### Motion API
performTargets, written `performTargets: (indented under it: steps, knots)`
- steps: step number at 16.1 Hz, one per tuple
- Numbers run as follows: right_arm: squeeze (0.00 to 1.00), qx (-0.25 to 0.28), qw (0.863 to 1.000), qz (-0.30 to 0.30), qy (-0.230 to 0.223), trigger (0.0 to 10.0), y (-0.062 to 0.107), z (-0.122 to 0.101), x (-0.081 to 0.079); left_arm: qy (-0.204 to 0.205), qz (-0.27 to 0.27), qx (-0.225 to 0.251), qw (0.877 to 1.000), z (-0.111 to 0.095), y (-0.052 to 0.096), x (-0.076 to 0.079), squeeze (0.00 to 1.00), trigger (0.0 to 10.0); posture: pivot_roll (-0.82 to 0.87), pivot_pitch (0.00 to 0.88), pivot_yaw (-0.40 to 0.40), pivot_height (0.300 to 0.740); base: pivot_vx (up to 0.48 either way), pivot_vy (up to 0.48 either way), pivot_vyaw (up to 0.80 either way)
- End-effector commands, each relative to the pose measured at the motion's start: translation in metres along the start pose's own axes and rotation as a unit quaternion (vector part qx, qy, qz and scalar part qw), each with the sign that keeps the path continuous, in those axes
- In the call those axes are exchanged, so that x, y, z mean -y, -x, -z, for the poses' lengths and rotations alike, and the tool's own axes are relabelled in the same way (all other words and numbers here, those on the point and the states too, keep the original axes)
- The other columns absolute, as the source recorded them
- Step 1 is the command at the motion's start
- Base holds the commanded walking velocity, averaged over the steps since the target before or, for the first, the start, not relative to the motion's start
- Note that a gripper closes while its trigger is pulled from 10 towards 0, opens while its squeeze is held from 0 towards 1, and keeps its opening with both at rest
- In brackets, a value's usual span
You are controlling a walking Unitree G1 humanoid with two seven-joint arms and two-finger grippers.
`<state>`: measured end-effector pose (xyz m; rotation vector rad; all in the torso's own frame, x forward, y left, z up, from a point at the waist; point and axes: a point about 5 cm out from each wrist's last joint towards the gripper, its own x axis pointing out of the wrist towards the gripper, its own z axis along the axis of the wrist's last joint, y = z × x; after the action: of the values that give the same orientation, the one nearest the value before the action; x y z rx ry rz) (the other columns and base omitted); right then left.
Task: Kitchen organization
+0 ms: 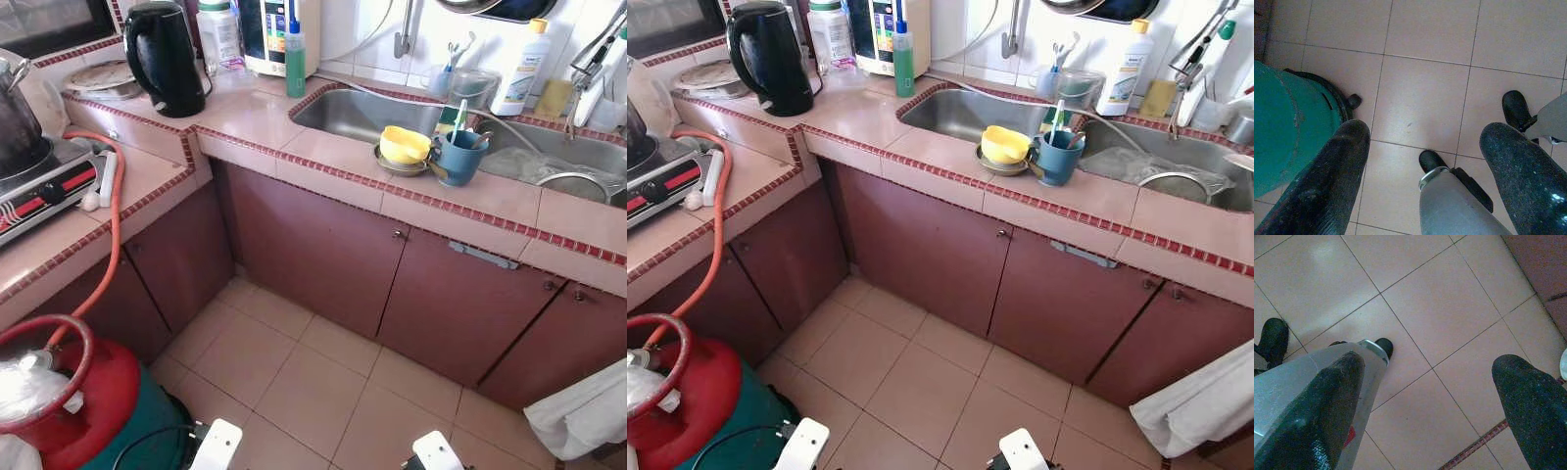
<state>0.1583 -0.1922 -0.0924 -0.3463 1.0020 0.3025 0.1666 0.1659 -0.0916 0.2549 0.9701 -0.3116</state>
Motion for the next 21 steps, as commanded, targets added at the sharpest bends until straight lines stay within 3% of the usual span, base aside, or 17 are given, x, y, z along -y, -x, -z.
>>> performTargets:
  steps: [1,3,19,21]
  knots:
    - [0.00,-0.010,0.999,0.025,-0.030,10.0,-0.001,0.000,-0.002,0.012,-0.016,-0.035,0.999,0.031,0.006,0.022,0.00,10.0,-0.05,0.000,-0.024,0.740,0.000,0.000,0.00]
    - [0.00,-0.032,0.999,0.030,0.023,10.0,-0.002,0.002,-0.003,0.041,-0.007,-0.039,0.998,0.034,0.006,0.024,0.00,10.0,-0.04,0.000,-0.023,0.740,0.000,0.000,0.00]
    - [0.00,-0.032,0.999,0.030,0.023,10.0,-0.002,0.002,-0.003,0.041,-0.007,-0.039,0.998,0.034,0.006,0.024,0.00,10.0,-0.04,0.000,-0.023,0.740,0.000,0.000,0.00]
    - [0.00,-0.028,0.999,0.029,-0.023,10.0,0.001,0.013,-0.006,0.095,-0.004,-0.058,0.994,0.055,0.014,0.019,0.00,10.0,-0.04,0.000,-0.028,0.740,0.000,0.000,0.00]
